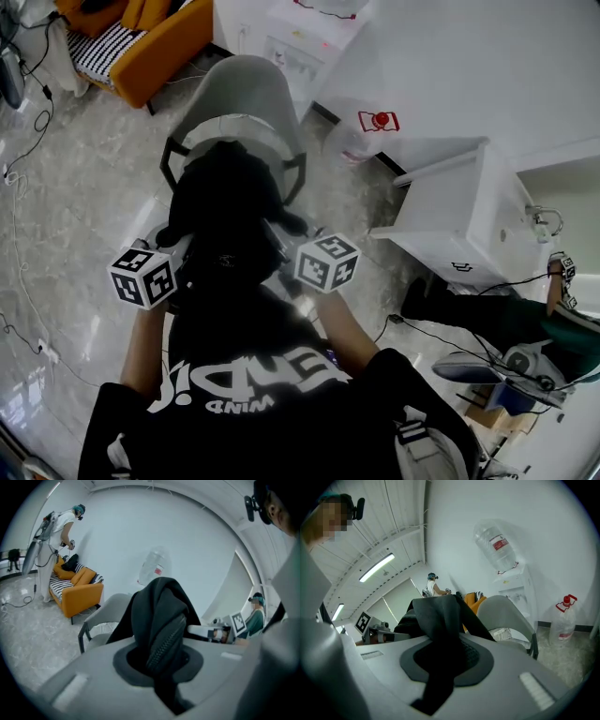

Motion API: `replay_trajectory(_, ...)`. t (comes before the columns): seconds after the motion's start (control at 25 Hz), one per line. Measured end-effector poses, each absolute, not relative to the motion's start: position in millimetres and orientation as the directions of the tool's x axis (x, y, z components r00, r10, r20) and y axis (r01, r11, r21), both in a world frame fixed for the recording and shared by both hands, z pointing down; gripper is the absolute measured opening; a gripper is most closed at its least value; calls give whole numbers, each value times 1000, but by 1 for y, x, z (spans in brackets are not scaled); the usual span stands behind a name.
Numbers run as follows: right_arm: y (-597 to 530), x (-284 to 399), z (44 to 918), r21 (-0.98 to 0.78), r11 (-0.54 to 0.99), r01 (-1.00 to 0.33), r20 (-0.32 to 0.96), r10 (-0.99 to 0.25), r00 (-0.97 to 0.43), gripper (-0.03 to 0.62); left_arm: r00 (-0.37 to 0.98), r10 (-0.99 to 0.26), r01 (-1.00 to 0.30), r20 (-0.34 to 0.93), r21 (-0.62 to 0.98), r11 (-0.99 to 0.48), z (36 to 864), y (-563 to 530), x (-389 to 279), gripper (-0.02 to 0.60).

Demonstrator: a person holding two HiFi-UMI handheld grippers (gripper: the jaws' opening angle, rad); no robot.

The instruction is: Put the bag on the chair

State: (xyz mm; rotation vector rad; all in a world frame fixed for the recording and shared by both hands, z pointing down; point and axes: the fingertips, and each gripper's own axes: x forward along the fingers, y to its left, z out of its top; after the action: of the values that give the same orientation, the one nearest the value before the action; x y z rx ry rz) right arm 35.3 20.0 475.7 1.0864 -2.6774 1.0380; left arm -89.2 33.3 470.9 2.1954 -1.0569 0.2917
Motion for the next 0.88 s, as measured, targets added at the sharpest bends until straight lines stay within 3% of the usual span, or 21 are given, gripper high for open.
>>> replay_trajectory(0.88, -166, 2, 500, -586, 419, -694, 370, -623, -689, 55, 726, -483, -688, 490, 533, -493, 494, -168, -120, 35)
